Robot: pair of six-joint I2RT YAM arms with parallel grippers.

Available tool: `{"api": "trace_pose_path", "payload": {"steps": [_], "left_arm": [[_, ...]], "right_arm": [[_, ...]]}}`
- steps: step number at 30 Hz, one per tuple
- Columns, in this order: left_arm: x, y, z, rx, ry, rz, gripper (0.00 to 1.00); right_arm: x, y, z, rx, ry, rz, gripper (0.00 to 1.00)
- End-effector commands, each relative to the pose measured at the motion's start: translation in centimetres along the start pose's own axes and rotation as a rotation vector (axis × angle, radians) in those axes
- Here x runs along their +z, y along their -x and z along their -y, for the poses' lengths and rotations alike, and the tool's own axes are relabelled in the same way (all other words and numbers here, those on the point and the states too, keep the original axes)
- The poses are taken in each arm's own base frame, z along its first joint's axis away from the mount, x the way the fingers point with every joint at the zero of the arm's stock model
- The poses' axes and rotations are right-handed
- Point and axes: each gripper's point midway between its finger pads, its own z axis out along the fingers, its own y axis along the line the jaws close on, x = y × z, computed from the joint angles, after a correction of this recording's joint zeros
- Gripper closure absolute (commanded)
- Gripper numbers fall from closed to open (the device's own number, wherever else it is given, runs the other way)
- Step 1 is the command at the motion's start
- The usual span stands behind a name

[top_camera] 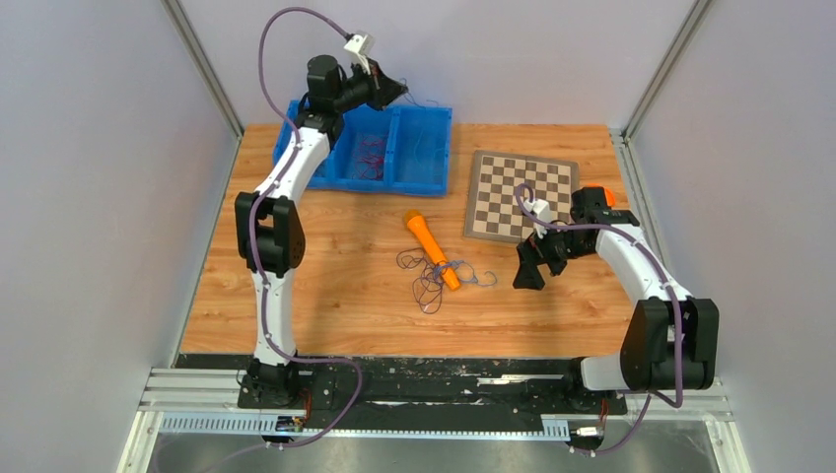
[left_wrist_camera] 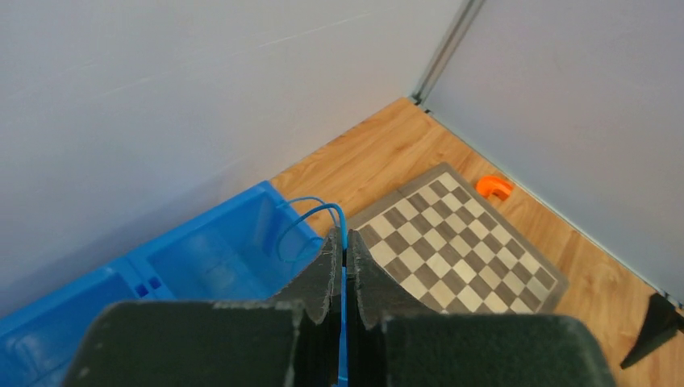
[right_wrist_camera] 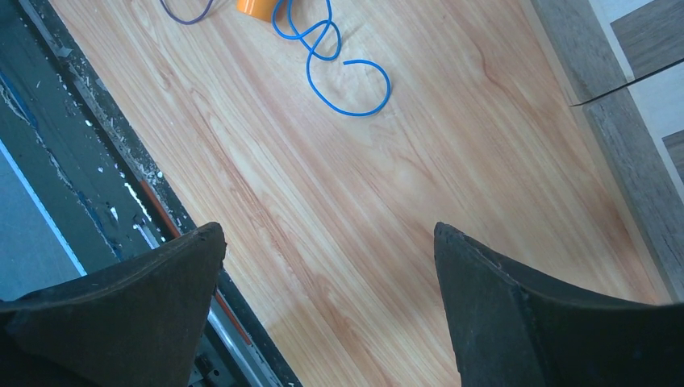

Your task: Untangle the cables

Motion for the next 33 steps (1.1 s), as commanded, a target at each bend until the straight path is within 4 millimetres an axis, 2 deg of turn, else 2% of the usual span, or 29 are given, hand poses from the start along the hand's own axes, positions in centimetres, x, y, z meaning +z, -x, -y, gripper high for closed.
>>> {"api": "trace_pose_path", "payload": {"steps": [1,3,5,6,9,12,15,17,21,26,28,31,32,33], "left_arm": [[0.3,2.3,-2.0,0.105,0.111,0.059,1.0],[0.3,1.4,-4.0,0.128,0.195,0.043,1.0],[-0.2,1.7,-5.9,0.159,0.287,0.055,1.0],[-0.7,2.6,-6.5,0.168,0.313,0.081,1.0],[-1.4,5.0,-6.0,0.173,0.305,0.126,1.0],[-2.1,7.8,-4.5,0.22,0.291,0.16,1.0],[-3.0,9.5,-4.7,0.271,0.348,0.176,1.0],[-3.5,10.4,-5.1,0.305,0.394,0.19,1.0],[-3.7,10.6,-5.0,0.33,0.407,0.189,1.0],[-3.1,10.1,-4.4,0.356,0.386,0.177,1.0],[-2.3,8.4,-3.4,0.323,0.314,0.136,1.0],[-0.9,4.6,-0.8,0.257,0.154,0.052,1.0],[-0.7,4.2,-0.2,0.245,0.133,0.048,1.0],[-0.4,2.9,0.3,0.228,0.111,0.028,1.0]], "right_arm": [[-0.4,1.3,0.2,-0.011,0.003,0.036,0.0],[-0.4,1.3,0.3,-0.008,0.005,0.035,0.0],[-0.4,1.2,0.3,-0.006,0.003,0.031,0.0],[-0.5,1.2,0.3,-0.008,-0.002,0.03,0.0],[-0.6,1.0,0.3,-0.021,-0.009,0.029,0.0],[-0.7,1.4,0.2,-0.02,-0.003,0.039,0.0],[-0.7,1.8,0.1,-0.012,0.007,0.051,0.0],[-0.8,2.0,0.0,-0.011,0.008,0.056,0.0],[-0.9,2.0,0.0,-0.016,0.002,0.057,0.0],[-0.9,1.9,0.1,-0.02,-0.002,0.052,0.0],[-0.8,1.9,0.1,-0.016,0.003,0.048,0.0],[-0.6,1.9,0.3,-0.01,0.011,0.046,0.0],[-0.6,1.9,0.3,-0.006,0.012,0.044,0.0],[-0.5,1.9,0.3,-0.005,0.014,0.042,0.0]]}}
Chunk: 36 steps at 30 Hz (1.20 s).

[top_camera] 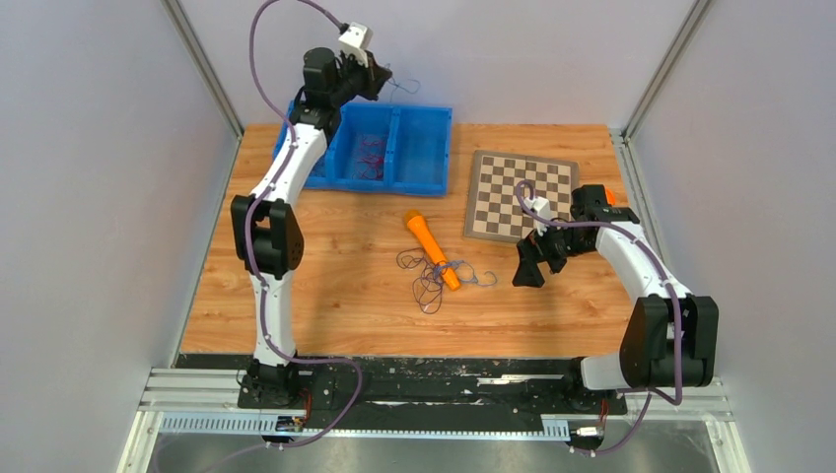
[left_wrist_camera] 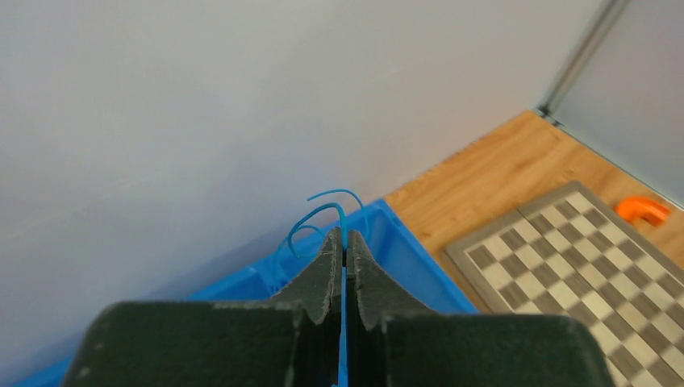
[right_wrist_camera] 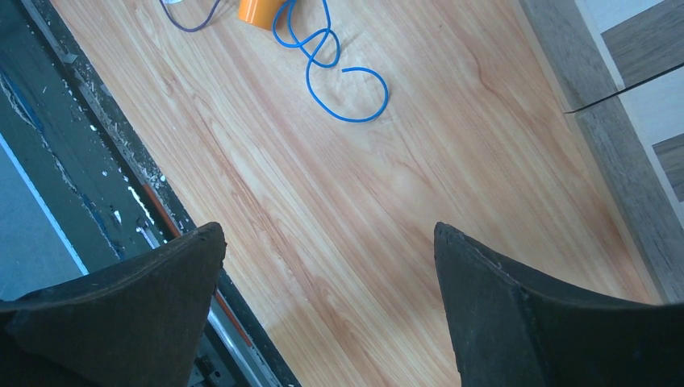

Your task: Untangle the cables

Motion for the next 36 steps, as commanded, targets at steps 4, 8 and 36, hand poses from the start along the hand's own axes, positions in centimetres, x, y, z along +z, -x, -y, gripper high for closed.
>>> {"api": "trace_pose_path", "payload": {"steps": [4,8,36], "left_arm": [[-0.4,-0.9,6.4,-0.079,-0.199,-0.027,1.0],[0.1,-3.3,6.4,-0.159,-0.203,-0.082,1.0],[-21.0,-3.8,17.2,-0.25,-0.425,-0.31,0.0]], "right_arm": [[-0.4,1.5,0.1,-0.013,0.011,0.036,0.0],[-0.4,1.3,0.2,-0.017,0.006,0.028,0.0],[5.5,6.3,-4.7,-0.172,0.117,0.035,0.02]]}}
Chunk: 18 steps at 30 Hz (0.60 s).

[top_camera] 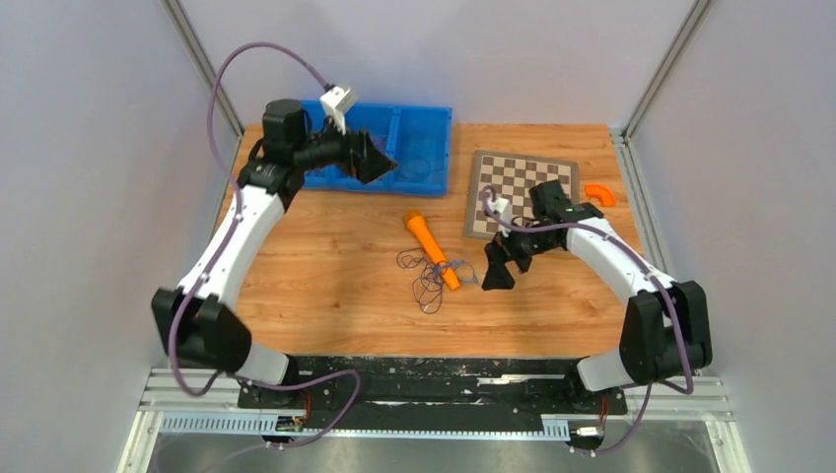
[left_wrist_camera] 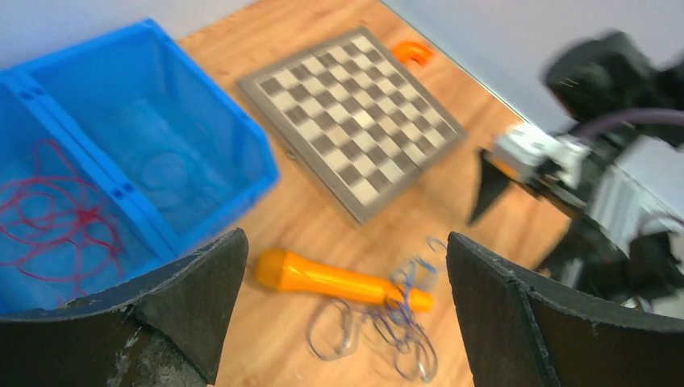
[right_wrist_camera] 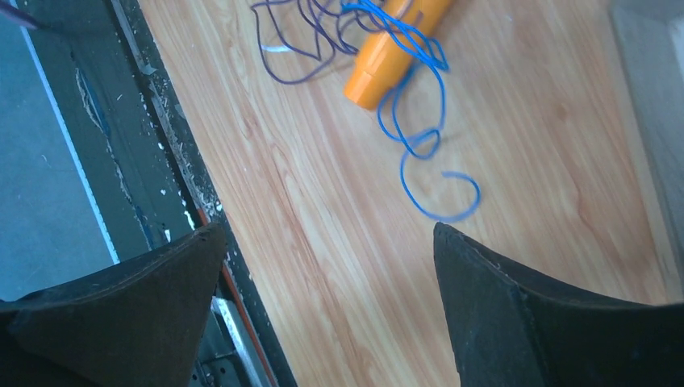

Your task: Untangle the cables

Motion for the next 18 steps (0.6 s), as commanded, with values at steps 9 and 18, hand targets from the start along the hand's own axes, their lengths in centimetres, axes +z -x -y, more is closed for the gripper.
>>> {"api": "trace_pose_path", "payload": {"steps": [9,18], "left_arm": [[-6.4,-7.3,7.1,-0.062,-0.136,-0.071,0.0],[-7.8,-9.5,5.7,-0.198,-0.066,-0.049,0.03]], "right_arm": [[9.3,3.0,4.4,-0.138,-0.065,-0.096,0.2],[10.2,3.7,4.9,-0.149,-0.043,-0.083,0.83]]}}
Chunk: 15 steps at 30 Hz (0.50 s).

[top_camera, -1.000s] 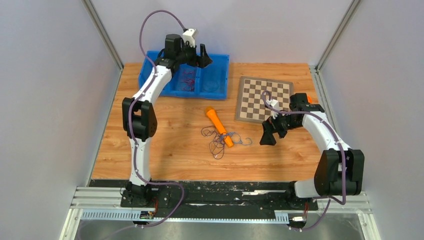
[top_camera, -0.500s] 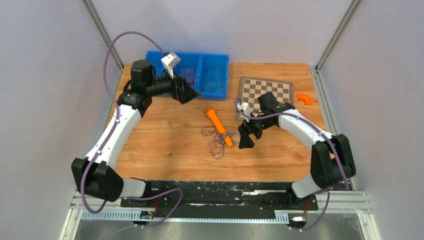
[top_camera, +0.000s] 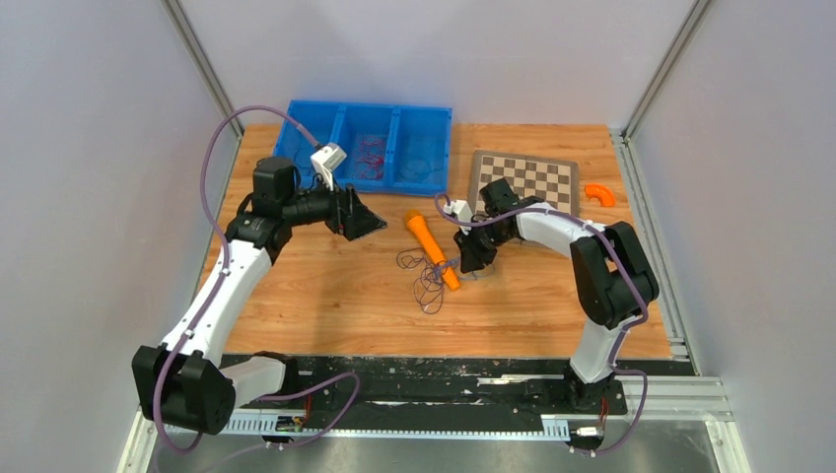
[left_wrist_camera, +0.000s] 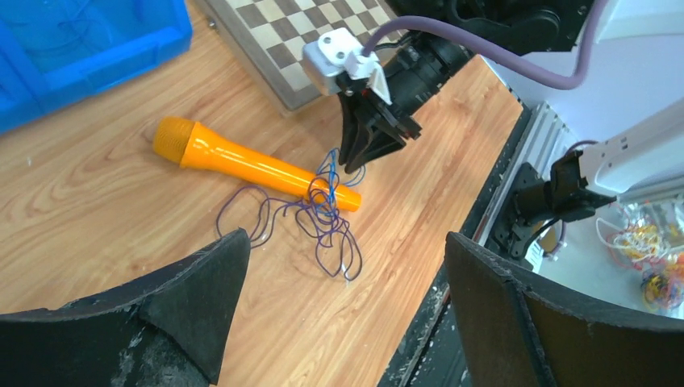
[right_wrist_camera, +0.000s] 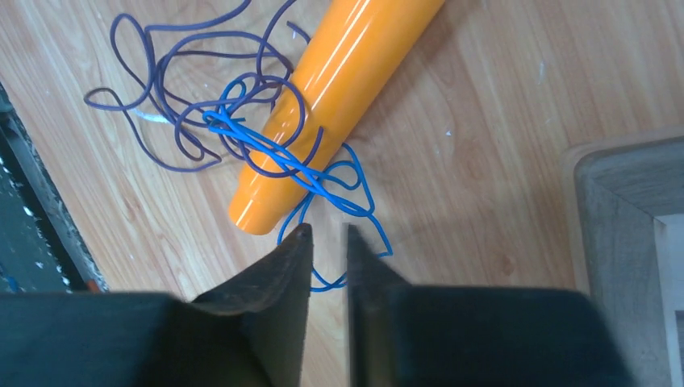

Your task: Untangle the cables

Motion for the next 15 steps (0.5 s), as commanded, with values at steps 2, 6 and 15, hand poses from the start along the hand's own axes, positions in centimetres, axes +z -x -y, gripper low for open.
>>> {"api": "trace_pose_path", "payload": {"steps": [2,6,15], "left_arm": [[-1.5,1.2,-0.6,-0.053,0.022,0.077,0.04],[-1.9,1.2,-0.7,-0.042,0.024,0.082,0.04],[-1.9,0.8,-0.5,-0.052,0.008,0.075,0.01]], "right_arm": [[-1.7,2.8,-0.2,-0.071,-0.032,0.088,1.0],[-4.1,4.1,-1.7,-0.113,-0.048,0.148,1.0],[-2.9,4.0,0.3,-0.145,-0.073,0.109,0.19]]}}
